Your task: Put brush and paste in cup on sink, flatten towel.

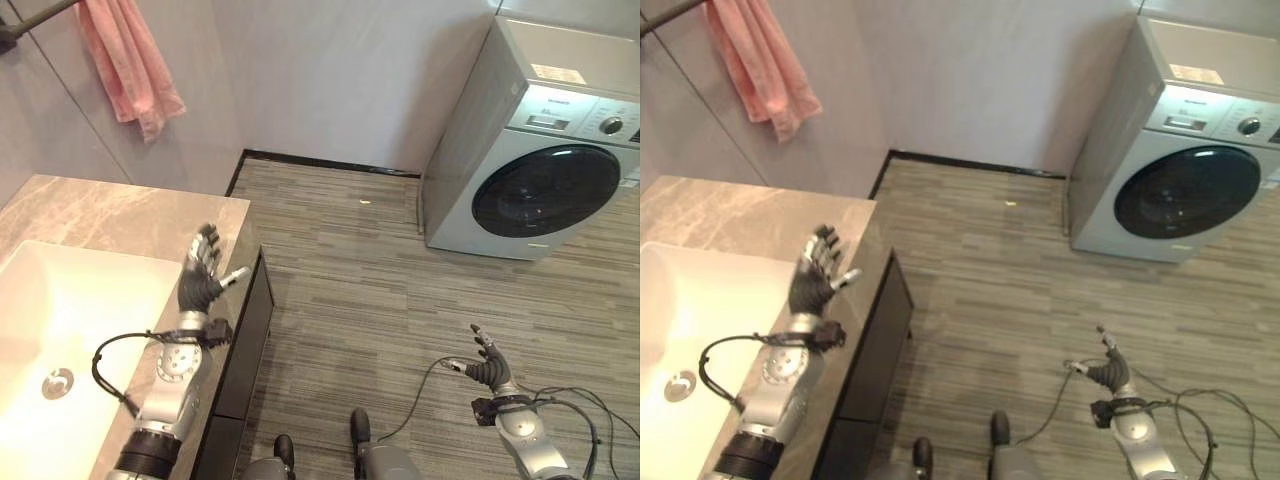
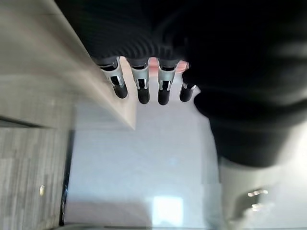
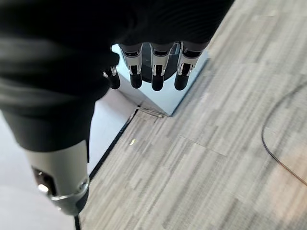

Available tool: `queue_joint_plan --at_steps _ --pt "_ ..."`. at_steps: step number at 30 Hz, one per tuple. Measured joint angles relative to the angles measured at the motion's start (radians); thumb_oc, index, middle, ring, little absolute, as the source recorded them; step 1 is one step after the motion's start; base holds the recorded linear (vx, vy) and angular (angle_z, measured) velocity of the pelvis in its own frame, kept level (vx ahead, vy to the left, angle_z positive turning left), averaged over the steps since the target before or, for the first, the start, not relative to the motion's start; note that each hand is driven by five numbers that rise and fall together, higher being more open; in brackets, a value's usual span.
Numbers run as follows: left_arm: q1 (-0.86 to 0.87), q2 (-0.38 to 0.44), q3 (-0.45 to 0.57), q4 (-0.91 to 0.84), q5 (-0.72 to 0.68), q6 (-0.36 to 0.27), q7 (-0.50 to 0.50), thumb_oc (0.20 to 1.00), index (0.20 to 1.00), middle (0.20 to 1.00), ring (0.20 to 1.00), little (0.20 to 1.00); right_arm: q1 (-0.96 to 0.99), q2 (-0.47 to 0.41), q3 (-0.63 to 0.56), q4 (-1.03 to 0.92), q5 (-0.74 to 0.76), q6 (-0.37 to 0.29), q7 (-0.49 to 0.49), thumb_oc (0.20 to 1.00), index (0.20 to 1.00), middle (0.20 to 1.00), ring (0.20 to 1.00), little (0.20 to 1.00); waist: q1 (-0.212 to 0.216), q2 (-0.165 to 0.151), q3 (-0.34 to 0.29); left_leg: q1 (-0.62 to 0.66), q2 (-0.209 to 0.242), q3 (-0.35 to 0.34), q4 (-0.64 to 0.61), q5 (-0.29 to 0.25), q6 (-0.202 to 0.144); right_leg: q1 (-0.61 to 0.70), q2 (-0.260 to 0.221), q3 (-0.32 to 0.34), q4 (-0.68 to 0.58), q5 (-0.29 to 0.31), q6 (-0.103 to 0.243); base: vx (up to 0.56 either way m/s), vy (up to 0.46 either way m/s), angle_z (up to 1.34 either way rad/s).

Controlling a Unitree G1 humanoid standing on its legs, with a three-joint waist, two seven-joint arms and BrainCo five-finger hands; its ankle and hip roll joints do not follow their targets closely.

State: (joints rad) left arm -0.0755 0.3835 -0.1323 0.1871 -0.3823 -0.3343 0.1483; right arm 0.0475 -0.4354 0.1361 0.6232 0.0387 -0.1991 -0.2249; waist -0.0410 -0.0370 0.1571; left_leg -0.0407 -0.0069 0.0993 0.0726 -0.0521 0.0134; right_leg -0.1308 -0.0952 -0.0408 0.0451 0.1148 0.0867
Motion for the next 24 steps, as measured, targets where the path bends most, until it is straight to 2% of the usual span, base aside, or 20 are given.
queue_joint_plan --at_steps 2,4,5,6,7,8,9,11,12,14,17,18,19,20,22,24 --pt "0.000 0.006 0.015 0.053 0.007 0.007 0.002 1.000 1.000 1.000 1.000 1.000 -0.025 0.040 0.009 0.018 0.048 -0.004 0.015 1.000 1.000 1.000 1.000 1.000 0.005 0.015 -0.013 0.035 0.005 0.041 -0.028 -0.001 0.005 -0.004 0.004 -0.019 0.010 0.007 0.004 0.10 0.050 -0.63" --pt "-0.003 -0.003 0.044 0.124 0.010 -0.015 0.002 1.000 1.000 1.000 1.000 1.000 -0.062 0.097 0.006 0.100 0.125 -0.006 0.027 1.000 1.000 1.000 1.000 1.000 0.027 0.017 -0.026 0.088 0.011 0.099 -0.082 0.009 0.004 0.012 -0.014 -0.139 -0.021 0.002 0.000 0.06 -0.016 -0.69" --pt "-0.033 -0.023 0.038 0.215 0.017 -0.020 0.003 1.000 1.000 1.000 1.000 1.000 -0.072 0.122 0.018 0.202 0.191 -0.011 0.043 1.000 1.000 1.000 1.000 1.000 0.026 0.029 -0.053 0.087 0.021 0.082 -0.077 -0.008 0.004 0.026 -0.014 -0.158 -0.007 -0.021 -0.007 0.00 -0.036 -0.07" --pt "-0.049 -0.022 0.036 0.250 0.024 -0.020 0.003 1.000 1.000 1.000 1.000 1.000 -0.066 0.124 0.027 0.233 0.209 -0.010 0.051 1.000 1.000 1.000 1.000 1.000 0.024 0.035 -0.067 0.086 0.022 0.072 -0.074 -0.008 0.003 0.027 -0.015 -0.156 0.012 -0.033 0.000 -0.01 -0.020 0.23" --pt "-0.074 -0.026 0.030 0.307 0.033 -0.023 0.002 1.000 1.000 1.000 1.000 1.000 -0.063 0.126 0.047 0.282 0.237 -0.005 0.062 1.000 1.000 1.000 1.000 1.000 0.025 0.030 -0.079 0.084 0.018 0.065 -0.049 -0.015 -0.006 0.020 -0.009 -0.158 0.043 -0.058 -0.014 -0.04 -0.033 0.33" --pt "-0.138 -0.028 0.028 0.395 0.039 -0.025 0.003 1.000 1.000 1.000 1.000 1.000 -0.078 0.131 0.063 0.357 0.273 0.010 0.078 1.000 1.000 1.000 1.000 1.000 0.029 0.034 -0.079 0.036 0.034 0.050 0.066 -0.069 -0.013 0.006 -0.012 -0.163 0.093 -0.099 -0.025 -0.03 -0.021 0.20" --pt "-0.146 -0.026 0.028 0.410 0.043 -0.019 0.007 1.000 1.000 1.000 1.000 1.000 -0.077 0.132 0.068 0.363 0.278 0.012 0.080 1.000 1.000 1.000 1.000 1.000 0.031 0.035 -0.080 0.030 0.039 0.050 0.094 -0.084 -0.017 0.006 -0.004 -0.164 0.109 -0.105 -0.026 -0.05 -0.024 0.14" --pt "-0.192 -0.011 0.027 0.458 0.078 -0.020 0.022 1.000 1.000 1.000 1.000 1.000 -0.081 0.130 0.083 0.374 0.285 0.016 0.097 1.000 1.000 1.000 1.000 1.000 0.030 0.032 -0.069 -0.037 0.064 0.036 0.248 -0.142 -0.017 -0.035 0.002 -0.171 0.215 -0.153 -0.046 0.00 0.000 0.08" --pt "-0.204 0.003 0.028 0.457 0.090 -0.023 0.029 1.000 1.000 1.000 1.000 1.000 -0.081 0.125 0.083 0.364 0.290 0.017 0.104 1.000 1.000 1.000 1.000 1.000 0.029 0.030 -0.063 -0.097 0.079 0.014 0.384 -0.207 -0.018 -0.088 -0.002 -0.173 0.343 -0.216 -0.052 0.06 0.003 0.09" --pt "-0.232 0.005 0.030 0.460 0.089 -0.007 0.031 1.000 1.000 1.000 1.000 1.000 -0.071 0.111 0.062 0.362 0.303 0.017 0.104 1.000 1.000 1.000 1.000 1.000 0.023 0.038 -0.051 -0.145 0.087 -0.007 0.526 -0.290 -0.015 -0.143 -0.021 -0.178 0.505 -0.302 -0.060 0.10 -0.003 0.08" --pt "-0.233 0.003 0.030 0.474 0.098 0.010 0.032 1.000 1.000 1.000 1.000 1.000 -0.054 0.114 0.065 0.368 0.323 0.018 0.100 1.000 1.000 1.000 1.000 1.000 0.026 0.046 -0.048 -0.150 0.087 -0.010 0.506 -0.297 -0.010 -0.148 -0.021 -0.171 0.489 -0.299 -0.037 0.12 0.008 -0.07" --pt "-0.234 0.004 0.031 0.471 0.120 0.008 0.037 1.000 1.000 1.000 1.000 1.000 -0.051 0.116 0.065 0.368 0.326 0.018 0.100 1.000 1.000 1.000 1.000 1.000 0.028 0.053 -0.043 -0.156 0.101 -0.002 0.497 -0.287 0.004 -0.155 -0.016 -0.167 0.511 -0.313 -0.035 0.12 0.031 0.02" --pt "-0.235 0.015 0.031 0.472 0.125 0.009 0.036 1.000 1.000 1.000 1.000 1.000 -0.041 0.117 0.064 0.367 0.331 0.018 0.101 1.000 1.000 1.000 1.000 1.000 0.025 0.038 -0.044 -0.157 0.094 0.008 0.500 -0.281 -0.006 -0.154 -0.027 -0.160 0.544 -0.341 -0.032 0.10 0.044 0.05" --pt "-0.232 0.022 0.031 0.480 0.128 0.011 0.036 1.000 1.000 1.000 1.000 1.000 -0.033 0.108 0.062 0.365 0.332 0.018 0.101 1.000 1.000 1.000 1.000 1.000 0.023 0.037 -0.041 -0.154 0.084 0.004 0.503 -0.277 -0.013 -0.149 -0.027 -0.159 0.533 -0.340 -0.048 0.10 0.044 0.03" --pt "-0.222 0.015 0.033 0.480 0.132 -0.010 0.046 1.000 1.000 1.000 1.000 1.000 -0.022 0.112 0.065 0.364 0.336 0.018 0.101 1.000 1.000 1.000 1.000 1.000 0.027 0.039 -0.048 -0.156 0.076 -0.012 0.459 -0.271 -0.009 -0.148 -0.010 -0.164 0.474 -0.332 -0.034 0.02 0.070 -0.08" --pt "-0.221 0.031 0.036 0.478 0.165 -0.024 0.056 1.000 1.000 1.000 1.000 1.000 -0.025 0.112 0.061 0.359 0.348 0.018 0.105 1.000 1.000 1.000 1.000 1.000 0.030 0.039 -0.049 -0.169 0.070 -0.020 0.409 -0.236 0.009 -0.149 -0.011 -0.184 0.412 -0.298 -0.014 0.10 0.161 -0.12"
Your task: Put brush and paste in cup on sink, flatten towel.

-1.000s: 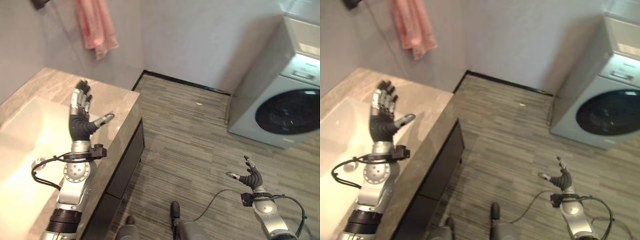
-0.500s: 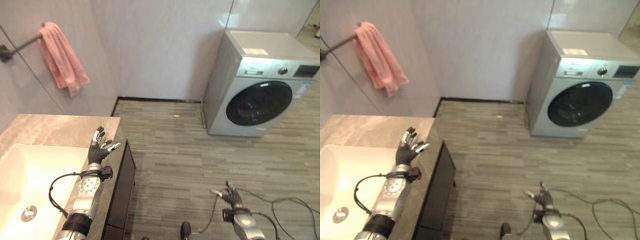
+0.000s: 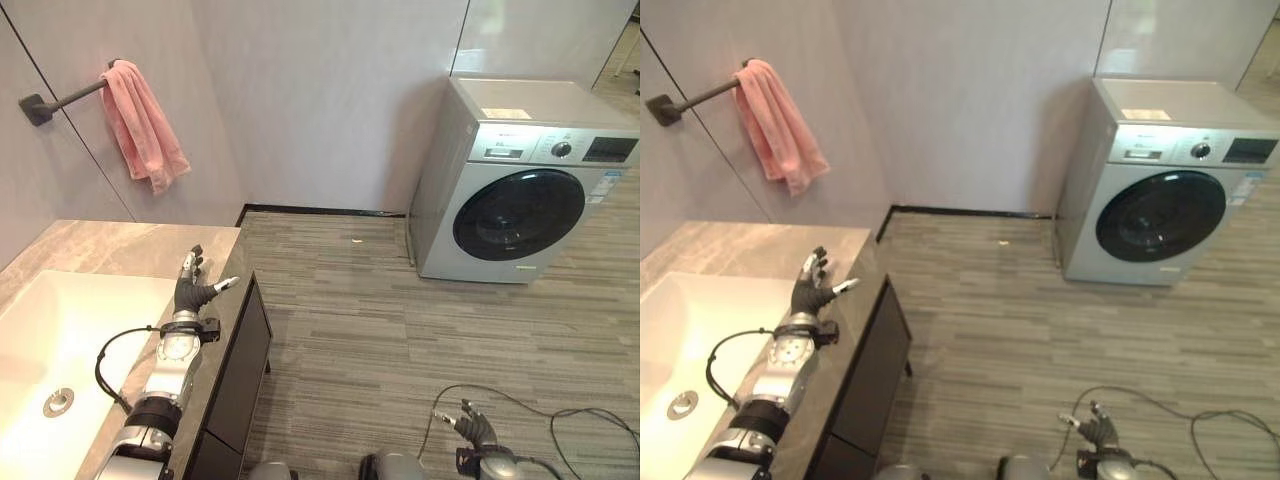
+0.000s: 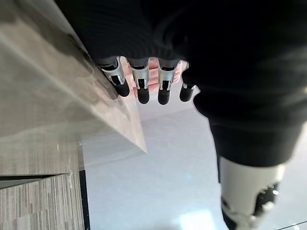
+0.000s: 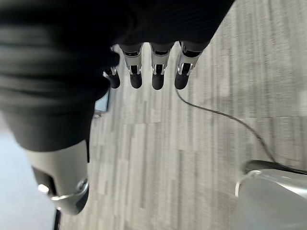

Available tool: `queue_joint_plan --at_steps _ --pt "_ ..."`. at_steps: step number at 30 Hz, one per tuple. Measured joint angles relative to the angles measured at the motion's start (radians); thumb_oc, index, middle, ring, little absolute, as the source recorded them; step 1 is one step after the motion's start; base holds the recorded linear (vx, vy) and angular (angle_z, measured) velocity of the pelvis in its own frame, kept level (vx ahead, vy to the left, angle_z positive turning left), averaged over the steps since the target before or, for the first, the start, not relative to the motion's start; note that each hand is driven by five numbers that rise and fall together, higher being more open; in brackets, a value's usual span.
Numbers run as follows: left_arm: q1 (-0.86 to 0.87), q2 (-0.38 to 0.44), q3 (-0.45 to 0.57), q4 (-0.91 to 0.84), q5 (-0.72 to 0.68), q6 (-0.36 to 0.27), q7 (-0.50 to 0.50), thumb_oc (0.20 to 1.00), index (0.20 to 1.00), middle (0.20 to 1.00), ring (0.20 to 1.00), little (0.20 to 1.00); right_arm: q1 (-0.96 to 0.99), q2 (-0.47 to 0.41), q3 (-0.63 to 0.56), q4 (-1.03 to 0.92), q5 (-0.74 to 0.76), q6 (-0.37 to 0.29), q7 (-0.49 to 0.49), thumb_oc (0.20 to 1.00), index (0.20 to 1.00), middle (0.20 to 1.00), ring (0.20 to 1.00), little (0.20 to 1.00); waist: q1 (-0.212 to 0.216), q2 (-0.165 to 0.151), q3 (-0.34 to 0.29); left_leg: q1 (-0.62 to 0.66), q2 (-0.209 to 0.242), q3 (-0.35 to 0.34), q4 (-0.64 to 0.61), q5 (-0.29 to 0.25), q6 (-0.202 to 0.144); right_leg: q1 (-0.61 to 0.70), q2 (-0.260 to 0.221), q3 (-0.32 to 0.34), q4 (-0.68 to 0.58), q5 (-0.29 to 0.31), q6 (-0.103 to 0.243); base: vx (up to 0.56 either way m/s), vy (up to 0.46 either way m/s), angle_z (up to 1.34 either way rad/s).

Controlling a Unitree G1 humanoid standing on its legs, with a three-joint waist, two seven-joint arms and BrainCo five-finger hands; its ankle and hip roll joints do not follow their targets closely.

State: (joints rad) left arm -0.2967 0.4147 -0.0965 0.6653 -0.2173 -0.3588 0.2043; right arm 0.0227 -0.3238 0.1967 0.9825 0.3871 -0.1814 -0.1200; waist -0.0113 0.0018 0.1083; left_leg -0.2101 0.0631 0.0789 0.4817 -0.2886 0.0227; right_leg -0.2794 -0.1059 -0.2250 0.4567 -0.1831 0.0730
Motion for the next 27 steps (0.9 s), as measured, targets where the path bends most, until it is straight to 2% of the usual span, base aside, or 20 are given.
queue_joint_plan --at_steps 2,3,4,5,6,7,9,12,13,14,15,16,17,18,19,20,21,23,26,27 --pt "0.000 -0.010 -0.004 0.000 0.029 -0.003 0.021 1.000 1.000 1.000 1.000 1.000 0.010 0.004 -0.027 -0.015 0.028 -0.008 0.010 1.000 1.000 1.000 1.000 1.000 -0.001 -0.001 -0.007 0.007 -0.021 -0.031 -0.068 0.050 0.021 0.001 -0.018 -0.020 -0.036 0.032 0.053 0.13 0.192 0.05" --pt "0.000 -0.019 -0.010 0.001 0.041 -0.004 0.029 1.000 1.000 1.000 1.000 1.000 0.030 0.008 -0.046 -0.042 0.032 -0.011 0.011 1.000 1.000 1.000 1.000 1.000 -0.009 -0.017 -0.005 0.022 -0.067 0.001 -0.072 0.059 0.047 0.010 -0.058 -0.032 -0.043 0.057 0.085 0.10 0.196 0.18" --pt "0.001 -0.028 -0.014 0.001 0.040 -0.004 0.032 1.000 1.000 1.000 1.000 1.000 0.051 0.007 -0.050 -0.056 0.034 -0.016 0.012 1.000 1.000 1.000 1.000 1.000 -0.017 -0.015 -0.006 0.033 -0.082 0.022 -0.063 0.050 0.064 0.010 -0.069 -0.035 -0.043 0.054 0.094 0.09 0.138 0.22" --pt "0.007 -0.047 -0.024 -0.001 0.040 -0.004 0.042 1.000 1.000 1.000 1.000 1.000 0.061 -0.007 -0.059 -0.085 0.038 -0.021 0.011 1.000 1.000 1.000 1.000 1.000 -0.029 0.013 -0.009 0.050 -0.099 0.039 -0.066 0.044 0.092 0.014 -0.066 -0.030 -0.016 0.049 0.104 0.15 0.086 0.03" --pt "0.008 -0.051 -0.029 -0.014 0.036 0.001 0.041 1.000 1.000 1.000 1.000 1.000 0.062 -0.003 -0.059 -0.094 0.046 -0.022 0.011 1.000 1.000 1.000 1.000 1.000 -0.022 0.017 -0.005 0.039 -0.096 0.030 -0.045 0.034 0.073 -0.010 -0.070 -0.003 0.050 0.052 0.082 0.20 0.051 0.02" --pt "0.005 -0.061 -0.037 -0.017 0.035 0.003 0.039 1.000 1.000 1.000 1.000 1.000 0.062 -0.003 -0.058 -0.103 0.049 -0.021 0.011 1.000 1.000 1.000 1.000 1.000 -0.029 0.032 -0.001 0.030 -0.093 0.024 -0.029 0.023 0.080 -0.049 -0.066 0.033 0.141 0.061 0.073 0.16 0.024 -0.05" --pt "-0.003 -0.065 -0.035 -0.018 0.036 -0.001 0.052 1.000 1.000 1.000 1.000 1.000 0.052 -0.002 -0.058 -0.111 0.049 -0.022 0.011 1.000 1.000 1.000 1.000 1.000 -0.032 0.049 0.011 0.022 -0.085 0.019 -0.047 0.032 0.099 -0.096 -0.057 0.057 0.208 0.057 0.077 0.25 -0.022 0.05" --pt "-0.016 -0.061 -0.031 -0.019 0.039 -0.005 0.062 1.000 1.000 1.000 1.000 1.000 0.047 -0.002 -0.057 -0.115 0.048 -0.021 0.011 1.000 1.000 1.000 1.000 1.000 -0.029 0.040 0.018 0.028 -0.081 0.017 -0.078 0.038 0.109 -0.124 -0.068 0.047 0.170 0.054 0.083 0.41 -0.140 0.03" --pt "-0.033 -0.059 0.002 0.009 0.040 -0.013 0.078 1.000 1.000 1.000 1.000 1.000 0.035 -0.001 -0.057 -0.120 0.048 -0.021 0.011 1.000 1.000 1.000 1.000 1.000 -0.030 0.033 0.024 0.023 -0.071 0.015 -0.103 0.039 0.109 -0.120 -0.063 0.047 0.044 0.057 0.090 0.40 -0.197 0.16" --pt "-0.038 -0.058 0.009 0.010 0.040 -0.013 0.087 1.000 1.000 1.000 1.000 1.000 0.039 0.000 -0.057 -0.124 0.048 -0.021 0.010 1.000 1.000 1.000 1.000 1.000 -0.037 0.026 0.026 0.023 -0.066 0.012 -0.106 0.034 0.100 -0.115 -0.061 0.052 0.025 0.056 0.090 0.56 -0.292 0.67" --pt "-0.036 -0.048 0.004 0.009 0.041 -0.014 0.092 1.000 1.000 1.000 1.000 1.000 0.056 0.003 -0.056 -0.107 0.047 -0.021 0.010 1.000 1.000 1.000 1.000 1.000 -0.043 0.009 0.018 0.027 -0.035 0.016 -0.102 0.034 0.086 -0.077 -0.047 0.083 0.065 0.031 0.061 0.41 -0.268 0.88" --pt "-0.033 -0.036 0.000 0.010 0.041 -0.014 0.092 1.000 1.000 1.000 1.000 1.000 0.062 0.009 -0.056 -0.097 0.047 -0.019 0.011 1.000 1.000 1.000 1.000 1.000 -0.052 -0.012 0.011 0.041 -0.023 0.018 -0.105 0.030 0.053 -0.033 -0.035 0.077 0.065 0.010 0.050 0.40 -0.319 0.86" --pt "-0.015 -0.001 0.001 0.009 0.041 -0.017 0.094 1.000 1.000 1.000 1.000 1.000 0.065 0.019 -0.053 -0.104 0.046 -0.020 0.012 1.000 1.000 1.000 1.000 1.000 -0.052 -0.035 0.004 0.053 0.008 0.039 -0.054 0.037 -0.051 0.031 -0.002 0.076 0.019 -0.035 -0.025 0.42 -0.399 0.23" --pt "0.015 0.026 0.016 0.009 0.041 -0.018 0.098 1.000 1.000 1.000 1.000 1.000 0.043 0.020 -0.050 -0.100 0.045 -0.022 0.012 1.000 1.000 1.000 1.000 1.000 -0.037 -0.018 0.003 -0.015 0.071 -0.005 0.212 0.069 -0.109 0.058 0.069 0.080 0.008 -0.060 -0.066 0.43 -0.374 -0.04" --pt "0.004 0.034 0.024 0.008 0.040 -0.018 0.099 1.000 1.000 1.000 1.000 1.000 0.045 0.011 -0.038 -0.106 0.044 -0.027 0.012 1.000 1.000 1.000 1.000 1.000 -0.013 -0.034 0.003 -0.140 0.077 -0.051 0.381 0.189 -0.095 0.063 0.086 0.076 -0.015 -0.055 -0.102 0.44 -0.272 -0.24" --pt "-0.001 0.038 0.033 0.008 0.040 -0.018 0.102 1.000 1.000 1.000 1.000 1.000 0.041 0.007 -0.033 -0.107 0.041 -0.031 0.012 1.000 1.000 1.000 1.000 1.000 0.005 -0.049 0.003 -0.188 0.073 -0.053 0.427 0.193 -0.086 0.068 0.082 0.079 -0.023 -0.046 -0.111 0.40 -0.122 -0.04" --pt "0.000 0.044 0.040 0.010 0.039 -0.018 0.104 1.000 1.000 1.000 1.000 1.000 0.040 0.000 -0.021 -0.105 0.031 -0.031 0.012 1.000 1.000 1.000 1.000 1.000 0.014 -0.063 0.012 -0.232 0.056 -0.033 0.406 0.183 -0.070 0.091 0.087 0.074 -0.072 -0.035 -0.091 0.43 -0.059 0.05" --pt "0.021 0.052 0.043 0.010 0.039 -0.018 0.105 1.000 1.000 1.000 1.000 1.000 0.040 -0.008 -0.013 -0.105 0.018 -0.030 0.012 1.000 1.000 1.000 1.000 1.000 0.034 -0.070 0.019 -0.249 0.020 0.010 0.221 0.187 -0.067 0.160 0.094 0.076 -0.170 -0.013 -0.077 0.48 0.008 0.03" --pt "0.037 0.052 0.047 0.009 0.040 -0.023 0.107 1.000 1.000 1.000 1.000 1.000 0.038 -0.012 -0.012 -0.107 -0.010 -0.031 0.011 1.000 1.000 1.000 1.000 1.000 0.067 -0.048 0.019 -0.200 0.013 0.097 -0.170 0.221 -0.081 0.222 0.125 0.066 -0.277 0.002 -0.068 0.55 0.077 -0.05" --pt "0.034 0.054 0.054 0.008 0.040 -0.033 0.107 1.000 1.000 1.000 1.000 1.000 0.034 -0.014 -0.012 -0.107 -0.021 -0.031 0.011 1.000 1.000 1.000 1.000 1.000 0.075 -0.029 0.021 -0.184 0.018 0.126 -0.327 0.257 -0.081 0.248 0.149 0.061 -0.315 0.004 -0.065 0.55 0.065 0.15"
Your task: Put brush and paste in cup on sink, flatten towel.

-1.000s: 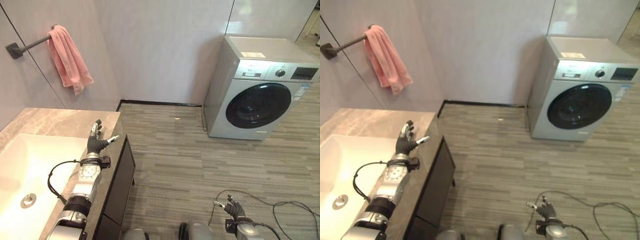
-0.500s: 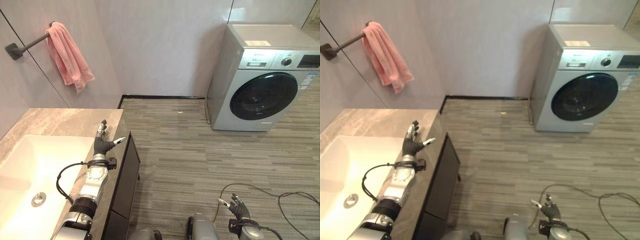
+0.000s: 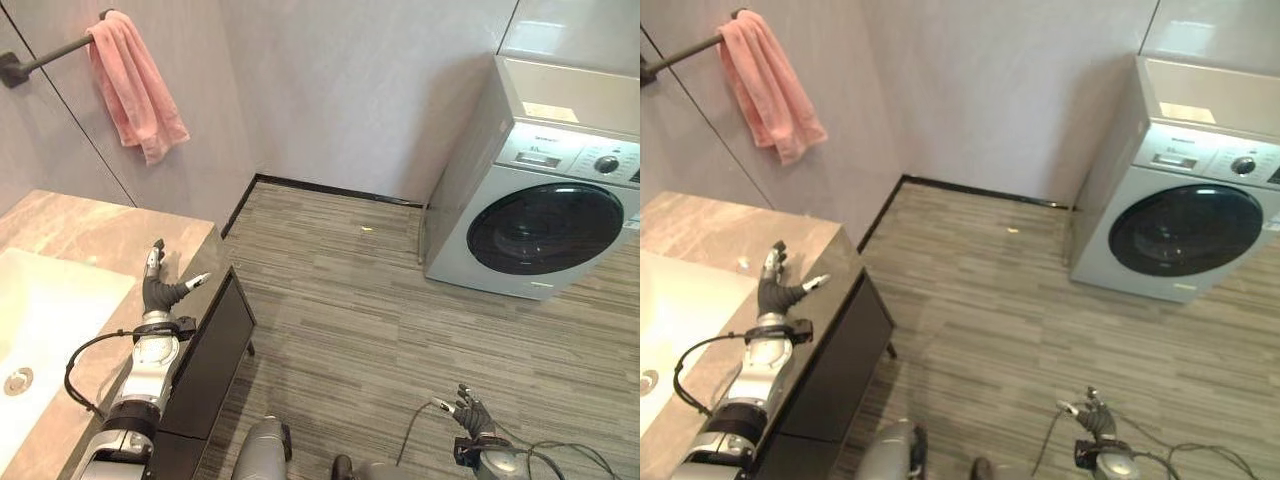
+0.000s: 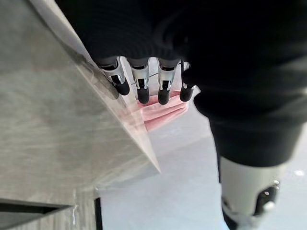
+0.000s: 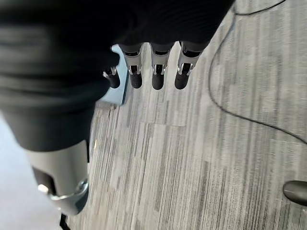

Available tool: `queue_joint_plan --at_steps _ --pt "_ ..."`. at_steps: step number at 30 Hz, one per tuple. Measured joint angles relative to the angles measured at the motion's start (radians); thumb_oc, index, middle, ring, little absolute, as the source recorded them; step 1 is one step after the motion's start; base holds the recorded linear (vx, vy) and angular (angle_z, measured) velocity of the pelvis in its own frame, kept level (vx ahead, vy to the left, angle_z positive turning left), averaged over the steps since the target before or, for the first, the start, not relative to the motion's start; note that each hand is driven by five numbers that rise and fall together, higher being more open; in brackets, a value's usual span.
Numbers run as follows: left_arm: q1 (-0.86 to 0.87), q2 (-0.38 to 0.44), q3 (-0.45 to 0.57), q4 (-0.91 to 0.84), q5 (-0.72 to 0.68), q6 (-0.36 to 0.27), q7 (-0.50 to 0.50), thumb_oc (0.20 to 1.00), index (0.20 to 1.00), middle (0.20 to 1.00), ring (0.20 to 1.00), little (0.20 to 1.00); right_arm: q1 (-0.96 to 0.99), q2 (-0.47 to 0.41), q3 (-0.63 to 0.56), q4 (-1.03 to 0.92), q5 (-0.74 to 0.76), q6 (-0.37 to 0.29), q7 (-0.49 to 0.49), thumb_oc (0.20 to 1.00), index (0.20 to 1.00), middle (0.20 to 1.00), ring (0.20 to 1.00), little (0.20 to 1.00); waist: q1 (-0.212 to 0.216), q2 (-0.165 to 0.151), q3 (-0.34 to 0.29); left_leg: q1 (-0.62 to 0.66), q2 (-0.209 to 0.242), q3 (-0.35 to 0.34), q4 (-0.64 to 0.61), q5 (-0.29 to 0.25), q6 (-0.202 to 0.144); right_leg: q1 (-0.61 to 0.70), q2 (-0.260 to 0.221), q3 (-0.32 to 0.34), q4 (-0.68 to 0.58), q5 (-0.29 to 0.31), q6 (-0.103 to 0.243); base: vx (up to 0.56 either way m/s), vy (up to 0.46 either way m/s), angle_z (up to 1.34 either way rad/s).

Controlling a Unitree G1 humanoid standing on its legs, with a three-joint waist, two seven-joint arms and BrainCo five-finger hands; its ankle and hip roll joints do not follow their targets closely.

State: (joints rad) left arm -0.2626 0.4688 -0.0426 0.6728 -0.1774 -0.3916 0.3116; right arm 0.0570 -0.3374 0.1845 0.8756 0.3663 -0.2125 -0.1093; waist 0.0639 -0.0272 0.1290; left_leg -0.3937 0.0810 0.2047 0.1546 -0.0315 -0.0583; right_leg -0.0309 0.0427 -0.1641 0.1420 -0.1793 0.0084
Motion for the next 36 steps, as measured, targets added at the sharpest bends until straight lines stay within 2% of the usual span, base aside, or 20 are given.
queue_joint_plan --at_steps 2,4,6,8,9,10,12,14,18,20,21,23,25,27,29,31,33,34,35,36 --pt "-0.003 0.002 0.009 -0.005 0.000 -0.007 0.001 1.000 1.000 1.000 1.000 1.000 -0.007 0.003 0.005 0.002 -0.025 0.001 0.000 1.000 1.000 1.000 1.000 1.000 0.015 0.014 0.006 0.009 -0.008 -0.001 -0.075 0.048 0.023 0.063 0.036 -0.002 -0.058 0.019 0.002 0.68 0.132 0.06" --pt "0.034 0.002 0.066 -0.023 -0.001 -0.008 0.008 1.000 1.000 1.000 1.000 1.000 -0.061 0.012 0.034 0.022 -0.058 0.011 0.002 1.000 1.000 1.000 1.000 1.000 0.058 -0.011 0.006 0.011 -0.049 -0.028 0.031 0.050 0.041 0.103 0.026 0.060 -0.081 0.003 0.022 0.60 0.214 -0.57" --pt "0.044 -0.005 0.074 -0.023 -0.002 -0.008 0.014 1.000 1.000 1.000 1.000 1.000 -0.079 0.012 0.031 0.019 -0.067 0.003 0.005 1.000 1.000 1.000 1.000 1.000 0.060 0.003 0.014 0.053 -0.114 -0.010 0.063 0.060 0.138 0.066 0.029 0.072 0.071 -0.002 0.038 0.52 0.276 -0.26" --pt "0.068 0.017 0.069 -0.030 -0.001 -0.009 0.020 1.000 1.000 1.000 1.000 1.000 -0.061 0.022 0.024 -0.001 -0.067 0.012 0.011 1.000 1.000 1.000 1.000 1.000 0.058 0.055 0.016 0.203 -0.096 0.016 -0.046 0.021 0.279 -0.061 0.052 0.010 0.455 -0.004 0.094 0.48 0.277 0.00" --pt "0.065 0.041 0.070 -0.030 -0.001 -0.009 0.020 1.000 1.000 1.000 1.000 1.000 -0.049 0.043 0.024 -0.009 -0.067 0.017 0.013 1.000 1.000 1.000 1.000 1.000 0.053 0.017 0.021 0.239 -0.114 0.025 -0.050 0.055 0.249 -0.124 -0.011 -0.029 0.654 -0.019 0.096 0.46 0.177 0.30" --pt "0.063 0.045 0.073 -0.033 -0.001 -0.010 0.021 1.000 1.000 1.000 1.000 1.000 -0.029 0.050 0.024 -0.025 -0.067 0.017 0.015 1.000 1.000 1.000 1.000 1.000 0.048 -0.018 0.016 0.236 -0.137 0.032 -0.018 0.027 0.255 -0.189 -0.092 -0.019 0.793 -0.025 0.106 0.49 0.098 0.35" --pt "0.058 0.037 0.071 -0.030 -0.001 -0.008 0.022 1.000 1.000 1.000 1.000 1.000 -0.030 0.041 0.024 -0.053 -0.066 0.022 0.025 1.000 1.000 1.000 1.000 1.000 0.025 0.013 0.030 0.257 -0.121 -0.005 -0.011 -0.012 0.242 -0.306 -0.120 0.061 0.798 -0.027 0.122 0.55 0.056 0.35" --pt "0.058 0.037 0.072 -0.012 -0.001 -0.007 0.024 1.000 1.000 1.000 1.000 1.000 -0.015 0.045 0.026 -0.074 -0.065 0.020 0.032 1.000 1.000 1.000 1.000 1.000 0.004 0.034 0.031 0.294 -0.095 -0.011 -0.052 -0.010 0.242 -0.327 -0.170 0.026 0.605 -0.026 0.122 0.46 -0.040 0.40" --pt "0.039 0.044 0.107 0.052 -0.004 -0.007 0.037 1.000 1.000 1.000 1.000 1.000 -0.002 0.049 0.033 -0.080 -0.067 0.021 0.037 1.000 1.000 1.000 1.000 1.000 -0.014 0.003 0.023 0.340 -0.085 -0.058 -0.060 -0.042 0.159 -0.312 -0.241 0.062 0.088 0.088 0.175 0.53 -0.137 0.49" --pt "0.020 0.061 0.111 0.097 -0.011 -0.003 0.038 1.000 1.000 1.000 1.000 1.000 -0.004 0.048 0.029 -0.083 -0.067 0.021 0.036 1.000 1.000 1.000 1.000 1.000 -0.032 -0.013 0.015 0.351 -0.074 -0.073 -0.066 -0.048 0.107 -0.288 -0.244 0.086 -0.010 0.142 0.176 0.56 -0.223 0.99" --pt "0.037 0.068 0.106 0.119 -0.011 0.009 0.038 1.000 1.000 1.000 1.000 1.000 0.027 0.046 0.014 -0.075 -0.067 0.022 0.032 1.000 1.000 1.000 1.000 1.000 -0.061 -0.007 0.011 0.443 -0.024 -0.166 -0.124 -0.071 0.034 -0.212 -0.162 0.113 0.010 0.202 0.174 0.60 -0.286 1.21" --pt "0.026 0.070 0.109 0.117 -0.008 0.008 0.042 1.000 1.000 1.000 1.000 1.000 0.052 0.028 0.015 -0.087 -0.067 0.021 0.031 1.000 1.000 1.000 1.000 1.000 -0.060 -0.006 0.004 0.418 0.003 -0.210 0.007 -0.083 0.013 -0.182 -0.099 0.132 0.012 0.191 0.145 0.40 -0.285 0.86" --pt "-0.003 0.073 0.100 0.118 -0.009 0.008 0.042 1.000 1.000 1.000 1.000 1.000 0.063 0.001 0.015 -0.080 -0.066 0.020 0.029 1.000 1.000 1.000 1.000 1.000 -0.076 -0.021 0.000 0.288 0.004 -0.191 0.229 -0.076 -0.026 -0.171 -0.097 0.085 -0.020 0.178 0.111 0.33 -0.335 0.75" --pt "-0.017 0.081 0.097 0.119 -0.011 0.008 0.042 1.000 1.000 1.000 1.000 1.000 0.059 -0.011 0.016 -0.092 -0.066 0.019 0.030 1.000 1.000 1.000 1.000 1.000 -0.068 -0.047 0.005 0.189 -0.007 -0.187 0.383 -0.008 -0.036 -0.174 -0.114 0.068 -0.020 0.187 0.061 0.24 -0.170 0.40" --pt "-0.019 0.070 0.097 0.138 -0.013 0.009 0.043 1.000 1.000 1.000 1.000 1.000 0.061 -0.021 0.018 -0.100 -0.066 0.019 0.028 1.000 1.000 1.000 1.000 1.000 -0.068 -0.043 0.004 0.164 0.021 -0.141 0.456 -0.010 -0.029 -0.155 -0.112 0.061 -0.023 0.203 0.017 0.24 -0.078 0.12" --pt "-0.028 0.066 0.088 0.137 -0.012 0.008 0.043 1.000 1.000 1.000 1.000 1.000 0.061 -0.026 0.034 -0.110 -0.068 0.019 0.027 1.000 1.000 1.000 1.000 1.000 -0.075 -0.045 0.005 0.148 0.013 -0.078 0.407 -0.013 -0.025 -0.140 -0.128 0.034 -0.058 0.199 0.015 0.33 0.012 0.32" --pt "-0.049 0.059 0.037 0.131 -0.006 0.001 0.040 1.000 1.000 1.000 1.000 1.000 0.068 -0.032 0.041 -0.113 -0.070 0.019 0.025 1.000 1.000 1.000 1.000 1.000 -0.074 -0.038 0.001 0.166 -0.033 0.005 0.131 -0.031 0.012 -0.130 -0.157 0.011 -0.130 0.180 0.039 0.35 0.100 0.48" --pt "-0.053 0.036 0.020 0.124 0.000 -0.004 0.036 1.000 1.000 1.000 1.000 1.000 0.074 -0.048 0.037 -0.114 -0.079 0.019 0.025 1.000 1.000 1.000 1.000 1.000 -0.074 0.028 -0.017 0.175 0.005 0.010 0.006 -0.043 0.014 -0.146 -0.110 -0.014 -0.095 0.164 0.046 0.39 0.095 0.42" --pt "-0.055 0.030 0.007 0.100 0.001 -0.006 0.033 1.000 1.000 1.000 1.000 1.000 0.070 -0.059 0.034 -0.112 -0.090 0.021 0.025 1.000 1.000 1.000 1.000 1.000 -0.066 0.081 -0.013 0.187 0.056 0.006 -0.044 0.022 -0.009 -0.181 -0.080 -0.037 0.017 0.137 0.026 0.42 0.086 0.43" --pt "-0.063 0.031 -0.004 0.084 0.002 -0.008 0.026 1.000 1.000 1.000 1.000 1.000 0.075 -0.039 0.035 -0.109 -0.093 0.025 0.024 1.000 1.000 1.000 1.000 1.000 -0.066 0.054 0.005 0.195 0.047 0.019 -0.011 0.039 -0.003 -0.201 -0.108 -0.025 0.077 0.144 0.015 0.34 0.080 0.42"
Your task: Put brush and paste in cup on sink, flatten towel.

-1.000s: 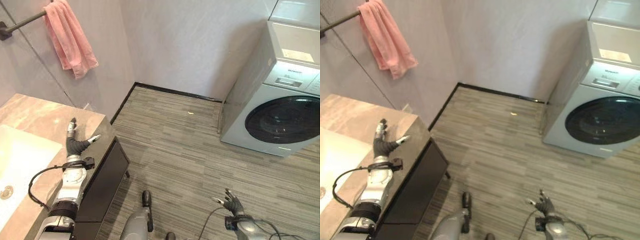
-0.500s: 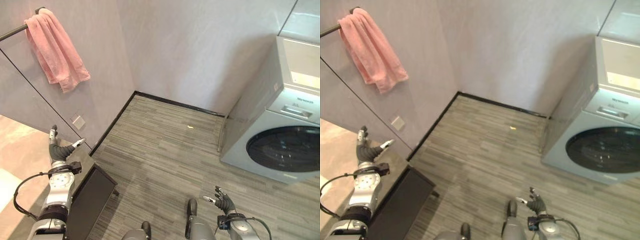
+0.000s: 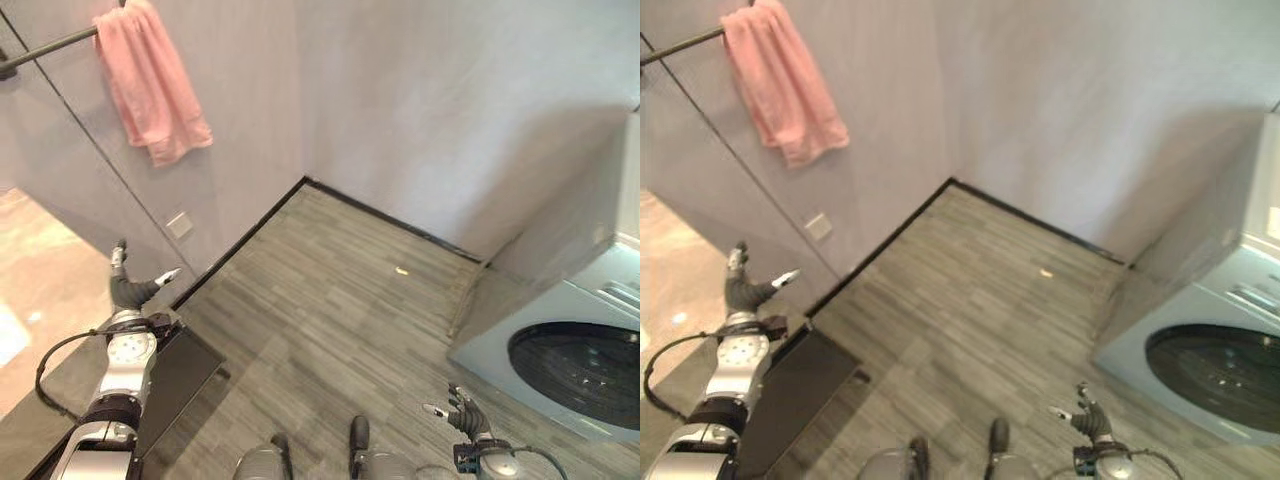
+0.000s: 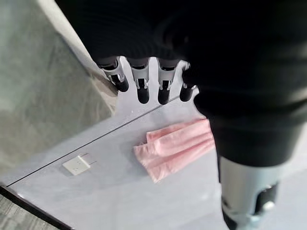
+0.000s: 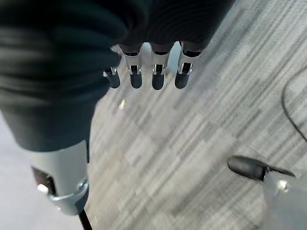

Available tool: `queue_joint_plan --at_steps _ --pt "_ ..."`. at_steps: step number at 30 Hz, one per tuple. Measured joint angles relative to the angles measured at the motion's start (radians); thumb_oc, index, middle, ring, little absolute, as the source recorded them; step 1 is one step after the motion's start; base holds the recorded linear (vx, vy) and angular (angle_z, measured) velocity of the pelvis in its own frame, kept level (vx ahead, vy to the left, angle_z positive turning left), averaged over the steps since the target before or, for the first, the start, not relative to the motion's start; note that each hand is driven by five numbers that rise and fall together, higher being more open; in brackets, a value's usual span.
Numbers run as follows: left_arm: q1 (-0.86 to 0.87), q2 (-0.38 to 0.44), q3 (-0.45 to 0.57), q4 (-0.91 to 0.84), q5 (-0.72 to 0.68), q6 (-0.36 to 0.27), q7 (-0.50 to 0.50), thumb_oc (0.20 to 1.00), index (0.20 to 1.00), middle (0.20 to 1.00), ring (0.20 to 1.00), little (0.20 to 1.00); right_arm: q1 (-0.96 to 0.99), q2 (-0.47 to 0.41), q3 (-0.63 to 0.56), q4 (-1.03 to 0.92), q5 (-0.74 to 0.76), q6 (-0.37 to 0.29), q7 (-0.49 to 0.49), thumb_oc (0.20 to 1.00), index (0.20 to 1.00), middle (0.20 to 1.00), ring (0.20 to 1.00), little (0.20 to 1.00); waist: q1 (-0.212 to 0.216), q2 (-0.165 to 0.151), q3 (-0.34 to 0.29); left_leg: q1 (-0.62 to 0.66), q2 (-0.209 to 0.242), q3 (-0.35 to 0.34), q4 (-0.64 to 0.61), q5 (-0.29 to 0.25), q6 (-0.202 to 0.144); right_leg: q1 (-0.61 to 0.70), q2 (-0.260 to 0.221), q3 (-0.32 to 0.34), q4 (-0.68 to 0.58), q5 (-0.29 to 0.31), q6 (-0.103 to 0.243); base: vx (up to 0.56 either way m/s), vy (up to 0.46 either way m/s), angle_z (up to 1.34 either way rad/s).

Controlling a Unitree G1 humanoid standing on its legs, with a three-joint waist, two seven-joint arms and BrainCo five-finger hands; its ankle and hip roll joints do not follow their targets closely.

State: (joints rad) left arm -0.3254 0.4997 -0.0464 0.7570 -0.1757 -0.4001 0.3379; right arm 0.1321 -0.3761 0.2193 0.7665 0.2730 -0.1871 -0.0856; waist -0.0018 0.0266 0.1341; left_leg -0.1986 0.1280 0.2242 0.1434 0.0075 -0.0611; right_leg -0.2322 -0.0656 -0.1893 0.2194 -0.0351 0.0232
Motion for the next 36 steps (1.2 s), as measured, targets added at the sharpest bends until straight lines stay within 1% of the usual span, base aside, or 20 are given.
queue_joint_plan --at_steps 2,3,5,7,8,9,10,11,12,13,14,16,17,19,21,22,23,29,33,36 --pt "-0.002 -0.030 -0.009 -0.016 -0.001 -0.001 -0.001 1.000 1.000 1.000 1.000 1.000 0.013 -0.001 0.001 -0.027 -0.016 -0.008 0.002 1.000 1.000 1.000 1.000 1.000 0.003 -0.003 -0.004 0.012 0.011 0.048 -0.016 -0.039 -0.031 0.055 0.008 -0.018 -0.103 -0.018 0.046 0.31 0.136 0.35" --pt "-0.009 -0.032 -0.004 -0.032 -0.001 -0.004 -0.001 1.000 1.000 1.000 1.000 1.000 0.003 -0.009 -0.004 -0.039 -0.018 -0.007 0.002 1.000 1.000 1.000 1.000 1.000 0.009 0.007 -0.006 0.007 0.039 0.072 -0.044 -0.036 -0.026 0.063 0.024 -0.028 -0.140 -0.023 0.077 0.34 0.187 0.02" --pt "-0.010 -0.019 0.002 -0.055 -0.001 -0.007 -0.005 1.000 1.000 1.000 1.000 1.000 -0.008 -0.009 -0.003 -0.039 -0.032 -0.005 0.005 1.000 1.000 1.000 1.000 1.000 0.017 -0.015 0.010 0.014 0.042 0.101 -0.033 -0.016 -0.010 0.038 -0.004 -0.046 -0.029 -0.045 0.034 0.35 0.206 0.01" --pt "0.012 -0.031 0.002 -0.052 -0.001 -0.007 -0.016 1.000 1.000 1.000 1.000 1.000 0.012 -0.008 -0.014 -0.037 -0.034 -0.004 0.005 1.000 1.000 1.000 1.000 1.000 0.017 -0.037 0.002 0.042 0.008 0.086 -0.004 -0.022 -0.002 0.058 -0.023 -0.026 -0.012 -0.048 0.035 0.30 0.238 0.02" --pt "0.013 -0.028 0.003 -0.055 -0.001 -0.010 -0.016 1.000 1.000 1.000 1.000 1.000 0.010 -0.004 -0.014 -0.036 -0.033 -0.005 0.005 1.000 1.000 1.000 1.000 1.000 0.018 -0.038 0.002 0.042 -0.004 0.086 -0.002 -0.036 0.019 0.057 -0.024 -0.017 -0.022 -0.051 0.045 0.24 0.241 -0.25" --pt "0.010 -0.024 0.005 -0.055 -0.001 -0.011 -0.017 1.000 1.000 1.000 1.000 1.000 0.003 0.004 -0.015 -0.033 -0.032 -0.004 0.005 1.000 1.000 1.000 1.000 1.000 0.018 -0.042 -0.001 0.024 -0.033 0.097 0.060 -0.076 0.080 0.054 -0.045 -0.013 -0.025 -0.050 0.090 0.14 0.153 -0.27" --pt "0.016 -0.034 0.004 -0.055 -0.002 -0.011 -0.021 1.000 1.000 1.000 1.000 1.000 0.002 -0.007 -0.012 -0.034 -0.030 -0.004 0.005 1.000 1.000 1.000 1.000 1.000 0.021 -0.023 -0.008 0.028 -0.036 0.097 0.051 -0.106 0.117 0.025 -0.052 -0.016 0.054 -0.061 0.111 0.20 0.232 -0.25" --pt "0.020 -0.034 0.004 -0.055 -0.001 -0.011 -0.029 1.000 1.000 1.000 1.000 1.000 0.002 -0.004 -0.005 -0.027 -0.031 -0.005 0.012 1.000 1.000 1.000 1.000 1.000 0.028 -0.007 -0.020 0.021 -0.029 0.093 0.050 -0.099 0.090 -0.015 -0.051 -0.013 0.172 -0.094 0.102 0.22 0.214 0.02" --pt "0.018 -0.034 -0.008 -0.056 -0.001 -0.012 -0.041 1.000 1.000 1.000 1.000 1.000 0.012 0.025 0.003 -0.019 -0.029 0.000 0.021 1.000 1.000 1.000 1.000 1.000 0.013 -0.032 -0.026 0.034 -0.068 0.082 0.038 -0.111 0.101 -0.035 -0.095 0.000 0.313 -0.109 0.119 0.30 0.245 0.26" --pt "0.011 -0.030 -0.021 -0.056 0.000 -0.011 -0.043 1.000 1.000 1.000 1.000 1.000 0.007 0.039 0.004 -0.014 -0.029 0.000 0.023 1.000 1.000 1.000 1.000 1.000 0.012 -0.035 -0.020 0.044 -0.075 0.083 0.023 -0.108 0.104 -0.062 -0.111 -0.014 0.373 -0.093 0.123 0.24 0.087 0.47" --pt "0.005 -0.033 -0.034 -0.057 0.002 -0.012 -0.051 1.000 1.000 1.000 1.000 1.000 0.001 0.061 0.009 -0.009 -0.027 0.000 0.026 1.000 1.000 1.000 1.000 1.000 0.011 -0.032 -0.016 0.060 -0.092 0.069 0.000 -0.107 0.105 -0.098 -0.117 0.004 0.455 -0.033 0.148 0.27 0.043 0.43" --pt "0.003 -0.045 -0.047 -0.058 0.017 -0.012 -0.060 1.000 1.000 1.000 1.000 1.000 0.003 0.069 0.039 -0.026 -0.010 -0.001 0.034 1.000 1.000 1.000 1.000 1.000 -0.009 -0.037 -0.011 0.112 -0.097 0.013 -0.046 -0.093 0.122 -0.124 -0.106 0.064 0.551 0.020 0.138 0.30 -0.049 0.56" --pt "0.001 -0.052 -0.052 -0.060 0.023 -0.012 -0.063 1.000 1.000 1.000 1.000 1.000 0.002 0.069 0.039 -0.041 -0.003 -0.002 0.045 1.000 1.000 1.000 1.000 1.000 -0.012 -0.035 -0.007 0.113 -0.093 -0.017 -0.047 -0.091 0.124 -0.123 -0.094 0.095 0.497 -0.046 0.139 0.33 -0.178 0.59" --pt "-0.017 -0.059 -0.056 -0.075 0.029 -0.013 -0.071 1.000 1.000 1.000 1.000 1.000 0.009 0.067 0.040 -0.053 0.012 -0.006 0.049 1.000 1.000 1.000 1.000 1.000 -0.025 -0.044 -0.010 0.100 -0.093 -0.052 -0.042 -0.074 0.119 -0.098 -0.088 0.110 0.255 -0.071 0.143 0.27 -0.195 0.74" --pt "-0.058 -0.067 -0.057 -0.076 0.030 -0.014 -0.074 1.000 1.000 1.000 1.000 1.000 0.014 0.069 0.040 -0.049 0.027 -0.005 0.049 1.000 1.000 1.000 1.000 1.000 -0.041 -0.076 -0.013 0.064 -0.114 -0.111 -0.022 -0.070 0.115 -0.046 -0.082 0.159 0.022 -0.052 0.156 0.14 -0.110 1.11" --pt "-0.065 -0.056 -0.063 -0.077 0.033 -0.015 -0.080 1.000 1.000 1.000 1.000 1.000 0.013 0.079 0.040 -0.042 0.028 -0.004 0.049 1.000 1.000 1.000 1.000 1.000 -0.039 -0.100 -0.012 0.081 -0.129 -0.111 -0.029 -0.056 0.101 -0.022 -0.097 0.151 -0.016 -0.013 0.143 0.12 -0.131 0.94" --pt "-0.063 -0.053 -0.064 -0.071 0.038 -0.014 -0.080 1.000 1.000 1.000 1.000 1.000 0.014 0.088 0.039 -0.012 0.028 -0.003 0.049 1.000 1.000 1.000 1.000 1.000 -0.040 -0.121 -0.003 0.094 -0.132 -0.124 -0.025 -0.065 0.081 0.007 -0.092 0.159 -0.038 0.055 0.107 0.12 -0.147 0.53" --pt "-0.022 -0.047 -0.053 -0.067 0.038 -0.014 -0.080 1.000 1.000 1.000 1.000 1.000 0.000 0.040 0.015 0.013 0.029 -0.002 0.045 1.000 1.000 1.000 1.000 1.000 -0.009 -0.051 -0.037 0.113 -0.055 -0.138 -0.103 -0.039 0.026 0.081 -0.015 0.095 -0.200 0.111 0.071 0.06 -0.087 0.07" --pt "-0.012 -0.063 -0.047 -0.068 0.038 -0.014 -0.080 1.000 1.000 1.000 1.000 1.000 0.001 0.021 -0.003 0.013 0.029 -0.002 0.045 1.000 1.000 1.000 1.000 1.000 -0.007 -0.030 -0.039 0.142 -0.051 -0.144 -0.150 -0.018 -0.003 0.141 -0.006 0.077 -0.299 0.155 0.064 0.02 -0.037 0.06" --pt "-0.012 -0.074 -0.048 -0.068 0.039 -0.014 -0.080 1.000 1.000 1.000 1.000 1.000 0.000 0.021 -0.001 0.019 0.029 -0.002 0.045 1.000 1.000 1.000 1.000 1.000 -0.011 -0.025 -0.038 0.145 -0.053 -0.153 -0.155 -0.019 -0.002 0.148 -0.008 0.072 -0.304 0.154 0.063 0.00 -0.007 0.07"
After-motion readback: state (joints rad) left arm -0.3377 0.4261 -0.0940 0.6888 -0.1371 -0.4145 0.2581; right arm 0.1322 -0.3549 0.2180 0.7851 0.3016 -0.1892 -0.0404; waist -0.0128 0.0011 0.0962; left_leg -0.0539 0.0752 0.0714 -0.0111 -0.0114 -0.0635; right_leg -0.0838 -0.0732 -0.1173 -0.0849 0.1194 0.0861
